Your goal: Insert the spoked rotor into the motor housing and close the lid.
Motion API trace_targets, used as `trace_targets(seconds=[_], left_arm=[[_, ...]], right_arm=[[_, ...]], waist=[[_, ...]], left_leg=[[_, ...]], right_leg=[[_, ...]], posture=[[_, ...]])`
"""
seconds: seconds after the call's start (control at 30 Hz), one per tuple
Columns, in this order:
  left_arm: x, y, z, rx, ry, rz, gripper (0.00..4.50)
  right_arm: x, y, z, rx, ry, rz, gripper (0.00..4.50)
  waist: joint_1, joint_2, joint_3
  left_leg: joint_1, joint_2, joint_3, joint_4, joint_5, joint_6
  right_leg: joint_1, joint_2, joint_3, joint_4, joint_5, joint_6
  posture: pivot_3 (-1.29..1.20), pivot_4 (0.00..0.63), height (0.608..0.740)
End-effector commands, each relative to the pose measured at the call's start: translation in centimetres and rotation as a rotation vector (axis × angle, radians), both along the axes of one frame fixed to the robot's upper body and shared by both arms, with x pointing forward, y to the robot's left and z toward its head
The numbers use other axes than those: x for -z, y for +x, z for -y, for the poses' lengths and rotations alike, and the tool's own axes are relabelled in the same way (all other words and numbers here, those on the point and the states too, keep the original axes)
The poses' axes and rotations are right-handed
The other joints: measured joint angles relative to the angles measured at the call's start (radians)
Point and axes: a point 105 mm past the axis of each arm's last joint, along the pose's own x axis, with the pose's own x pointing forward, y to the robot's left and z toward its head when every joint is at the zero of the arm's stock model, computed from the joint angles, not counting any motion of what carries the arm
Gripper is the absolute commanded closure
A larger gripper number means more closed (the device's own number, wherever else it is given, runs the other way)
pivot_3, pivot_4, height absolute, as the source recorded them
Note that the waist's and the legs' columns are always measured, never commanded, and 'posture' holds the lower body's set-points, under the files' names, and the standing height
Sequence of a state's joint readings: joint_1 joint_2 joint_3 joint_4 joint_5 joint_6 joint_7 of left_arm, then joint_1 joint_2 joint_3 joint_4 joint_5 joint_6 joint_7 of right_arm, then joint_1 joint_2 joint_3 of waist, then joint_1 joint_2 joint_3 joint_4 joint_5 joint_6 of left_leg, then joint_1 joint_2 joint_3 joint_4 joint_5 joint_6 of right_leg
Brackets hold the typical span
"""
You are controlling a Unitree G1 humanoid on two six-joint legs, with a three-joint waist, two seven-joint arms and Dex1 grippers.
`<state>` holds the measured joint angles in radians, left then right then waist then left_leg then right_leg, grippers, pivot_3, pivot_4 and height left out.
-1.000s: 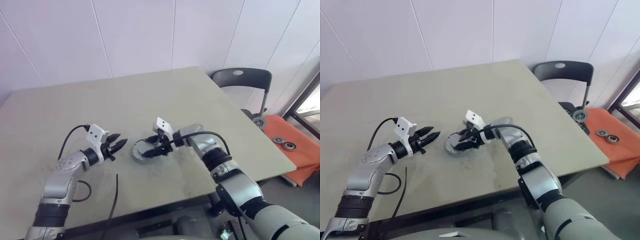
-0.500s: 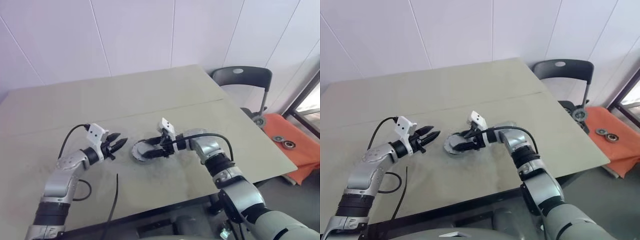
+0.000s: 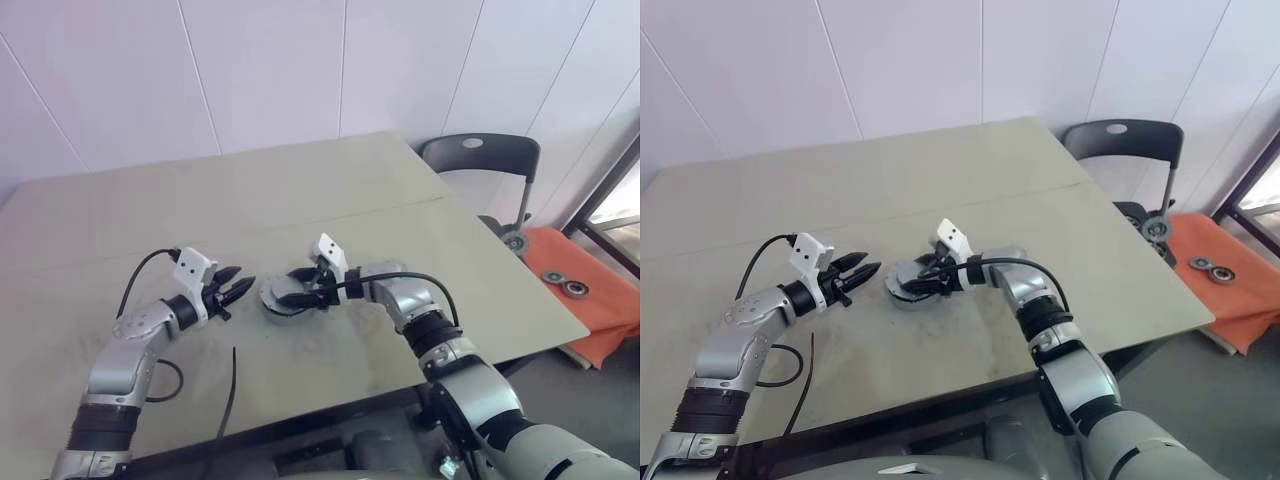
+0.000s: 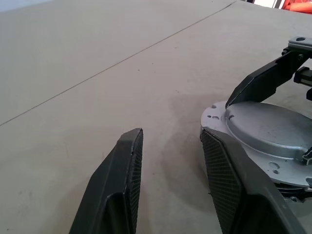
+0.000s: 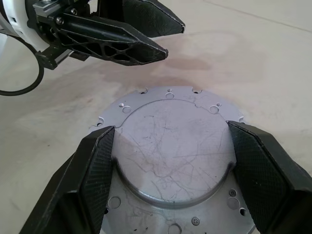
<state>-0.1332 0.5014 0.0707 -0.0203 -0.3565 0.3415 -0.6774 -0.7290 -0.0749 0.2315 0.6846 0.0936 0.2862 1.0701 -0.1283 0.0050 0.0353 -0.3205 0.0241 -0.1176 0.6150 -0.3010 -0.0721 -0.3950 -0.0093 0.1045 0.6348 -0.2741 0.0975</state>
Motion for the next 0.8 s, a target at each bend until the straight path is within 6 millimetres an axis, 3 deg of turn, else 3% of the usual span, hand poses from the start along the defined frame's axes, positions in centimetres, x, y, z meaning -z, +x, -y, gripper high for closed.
trace_targets(seconds=[0.03, 0.37, 0.63, 0.8], left_arm=[[-1.3, 0.3, 0.0, 0.007, 0.010, 0.046, 2.51], [-1.2, 0.4, -0.1, 0.002, 0.010, 0.047, 2.51], [-1.2, 0.4, -0.1, -0.002, 0.011, 0.051, 2.51], [-1.2, 0.4, -0.2, -0.008, 0.011, 0.052, 2.51]], right_arm=[[-0.1, 0.2, -0.7, 0.011, -0.006, 0.035, 1.31], [0.5, 0.2, -0.5, -0.007, -0.055, 0.083, 1.31], [1.4, -1.3, 0.3, -0.134, -0.099, 0.054, 1.31], [1.3, -1.1, 0.5, -0.133, -0.102, 0.046, 1.31]], waist=[[0.000, 0.000, 0.000], [0.001, 0.000, 0.000], [0.005, 0.000, 0.000], [0.006, 0.000, 0.000]], left_leg=[[0.000, 0.000, 0.000, 0.000, 0.000, 0.000], [0.000, 0.000, 0.000, 0.000, 0.000, 0.000], [0.000, 0.000, 0.000, 0.000, 0.000, 0.000], [-0.001, 0.000, 0.000, 0.000, 0.000, 0.000]], right_leg=[[0.000, 0.000, 0.000, 0.000, 0.000, 0.000], [0.000, 0.000, 0.000, 0.000, 0.000, 0.000], [0.001, 0.000, 0.000, 0.000, 0.000, 0.000], [0.001, 0.000, 0.000, -0.001, 0.001, -0.001]], posture=[[0.00, 0.000, 0.740], [0.00, 0.000, 0.740], [0.00, 0.000, 0.740], [0.00, 0.000, 0.740]])
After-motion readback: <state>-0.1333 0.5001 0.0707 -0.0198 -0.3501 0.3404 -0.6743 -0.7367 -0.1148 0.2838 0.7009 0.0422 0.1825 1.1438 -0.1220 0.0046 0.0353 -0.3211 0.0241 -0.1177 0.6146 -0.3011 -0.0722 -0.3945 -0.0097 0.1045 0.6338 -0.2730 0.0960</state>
